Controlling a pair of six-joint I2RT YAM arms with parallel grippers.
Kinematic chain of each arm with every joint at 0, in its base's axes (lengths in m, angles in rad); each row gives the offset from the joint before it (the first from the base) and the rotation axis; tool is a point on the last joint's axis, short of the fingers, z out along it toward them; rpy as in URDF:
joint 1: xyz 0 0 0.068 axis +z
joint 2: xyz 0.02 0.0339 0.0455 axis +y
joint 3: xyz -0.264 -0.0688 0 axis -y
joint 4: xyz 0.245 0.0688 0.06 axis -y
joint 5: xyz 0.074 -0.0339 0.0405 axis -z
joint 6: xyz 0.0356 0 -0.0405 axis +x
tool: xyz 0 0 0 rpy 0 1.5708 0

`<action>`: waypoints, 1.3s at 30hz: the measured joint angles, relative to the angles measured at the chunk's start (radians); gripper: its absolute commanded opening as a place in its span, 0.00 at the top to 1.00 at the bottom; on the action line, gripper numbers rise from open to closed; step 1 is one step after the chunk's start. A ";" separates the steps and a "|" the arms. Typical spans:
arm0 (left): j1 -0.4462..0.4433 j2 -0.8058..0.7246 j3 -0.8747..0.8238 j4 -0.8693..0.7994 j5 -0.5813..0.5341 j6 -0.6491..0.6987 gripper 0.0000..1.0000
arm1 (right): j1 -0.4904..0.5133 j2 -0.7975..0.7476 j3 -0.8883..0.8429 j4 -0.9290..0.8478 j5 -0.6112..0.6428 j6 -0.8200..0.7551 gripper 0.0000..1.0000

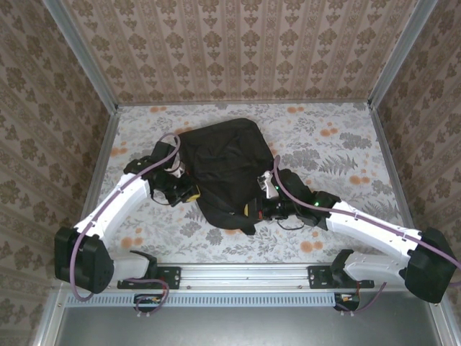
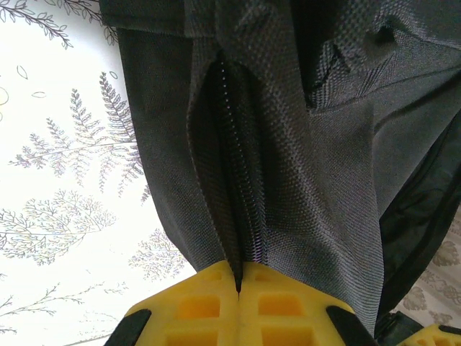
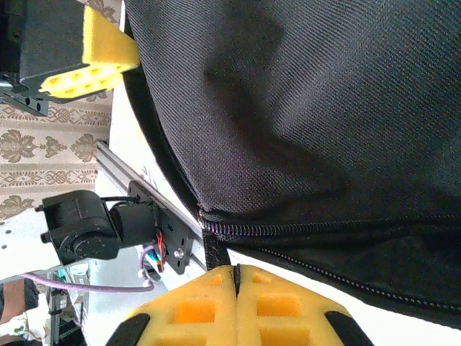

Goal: Pack books, pencil case, and school supplies into a backpack

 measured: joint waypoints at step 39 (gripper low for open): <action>-0.056 -0.025 0.025 -0.100 -0.169 0.216 1.00 | -0.071 0.235 0.291 -0.224 -0.189 -0.144 0.54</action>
